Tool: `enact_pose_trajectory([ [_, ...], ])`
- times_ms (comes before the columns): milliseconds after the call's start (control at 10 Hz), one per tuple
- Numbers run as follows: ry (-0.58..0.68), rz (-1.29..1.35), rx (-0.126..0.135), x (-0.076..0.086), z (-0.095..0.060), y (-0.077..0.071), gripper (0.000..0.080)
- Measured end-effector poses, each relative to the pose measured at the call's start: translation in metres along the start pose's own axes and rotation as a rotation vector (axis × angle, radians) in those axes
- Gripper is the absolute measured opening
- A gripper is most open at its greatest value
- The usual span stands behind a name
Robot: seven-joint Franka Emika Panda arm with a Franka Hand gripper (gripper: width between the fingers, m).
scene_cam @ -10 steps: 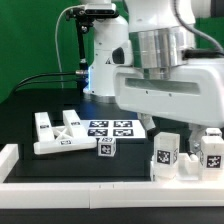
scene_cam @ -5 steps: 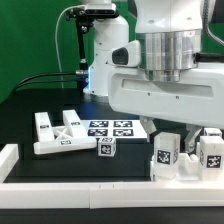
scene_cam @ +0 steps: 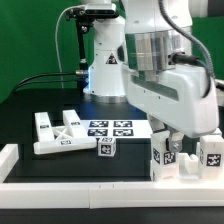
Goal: Assemble chair
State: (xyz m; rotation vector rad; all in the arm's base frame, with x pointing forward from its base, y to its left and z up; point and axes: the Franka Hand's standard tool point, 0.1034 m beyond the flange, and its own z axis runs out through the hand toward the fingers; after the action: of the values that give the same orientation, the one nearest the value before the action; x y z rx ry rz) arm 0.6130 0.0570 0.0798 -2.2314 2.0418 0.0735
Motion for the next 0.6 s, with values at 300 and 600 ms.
enact_pose_trajectory([
  [300,-0.001,0.278,0.023,-0.0021,0.0018,-0.0006,0.0284],
  [600,0.013,0.100,0.013,-0.0031,0.0037,0.0019,0.0284],
])
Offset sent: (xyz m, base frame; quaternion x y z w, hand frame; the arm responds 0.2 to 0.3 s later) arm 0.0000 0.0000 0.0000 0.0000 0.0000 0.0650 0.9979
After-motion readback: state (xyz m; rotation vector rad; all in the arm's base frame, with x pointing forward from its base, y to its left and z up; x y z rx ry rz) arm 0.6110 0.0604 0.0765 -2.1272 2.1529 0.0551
